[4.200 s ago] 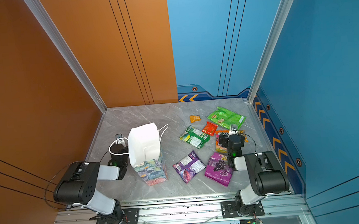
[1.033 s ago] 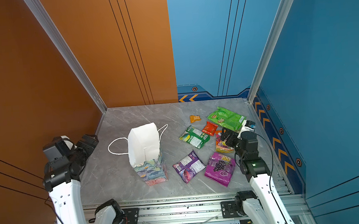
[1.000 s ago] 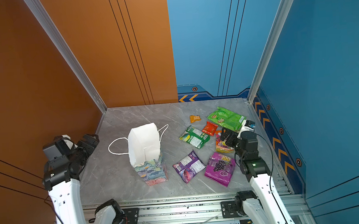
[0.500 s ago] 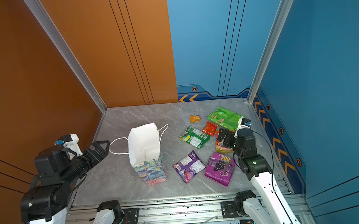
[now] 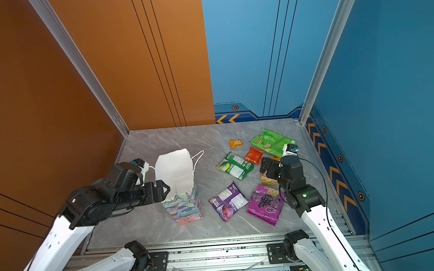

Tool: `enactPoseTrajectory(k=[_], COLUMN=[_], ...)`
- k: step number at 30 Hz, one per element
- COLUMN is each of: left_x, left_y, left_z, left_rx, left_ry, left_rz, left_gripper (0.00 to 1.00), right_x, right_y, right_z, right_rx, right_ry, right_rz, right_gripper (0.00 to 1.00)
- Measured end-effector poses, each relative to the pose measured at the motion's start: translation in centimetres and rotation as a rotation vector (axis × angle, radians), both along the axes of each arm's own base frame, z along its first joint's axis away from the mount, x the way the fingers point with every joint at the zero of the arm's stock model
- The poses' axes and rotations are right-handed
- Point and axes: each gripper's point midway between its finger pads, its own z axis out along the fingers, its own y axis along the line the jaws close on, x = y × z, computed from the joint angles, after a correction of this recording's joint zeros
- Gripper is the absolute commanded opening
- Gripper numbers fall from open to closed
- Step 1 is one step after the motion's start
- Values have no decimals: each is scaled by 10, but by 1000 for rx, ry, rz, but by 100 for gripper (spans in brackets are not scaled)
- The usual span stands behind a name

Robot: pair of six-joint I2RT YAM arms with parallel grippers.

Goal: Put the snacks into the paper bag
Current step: 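Grasp the bag rim with the left gripper while the right reaches the chips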

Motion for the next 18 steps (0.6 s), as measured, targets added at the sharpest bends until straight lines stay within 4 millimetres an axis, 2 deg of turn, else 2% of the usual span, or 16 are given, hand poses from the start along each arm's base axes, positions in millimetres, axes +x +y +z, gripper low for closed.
enactPoseTrajectory(k=[3,4,6,12,18], left_x=[6,7,10,20,29], left_y=[5,6,8,13,12], left_z=[-2,-2,-2,-6,-6], left_rx=[35,44,58,115,133], left_ry=[-7,-10,-14,-19,-36], left_rz=[26,31,45,66,63], left_gripper=[87,81,75,60,41], right_x=[-3,-4,-6,-10,-12], right_y=[2,2,3,8,11], right_z=[2,3,4,4,1], right_rx=[-2,-1,-1,-1,-6], right_ry=[7,5,3,5,22], right_rz=[9,11,16,35,46], right_gripper=[99,99,99,99,99])
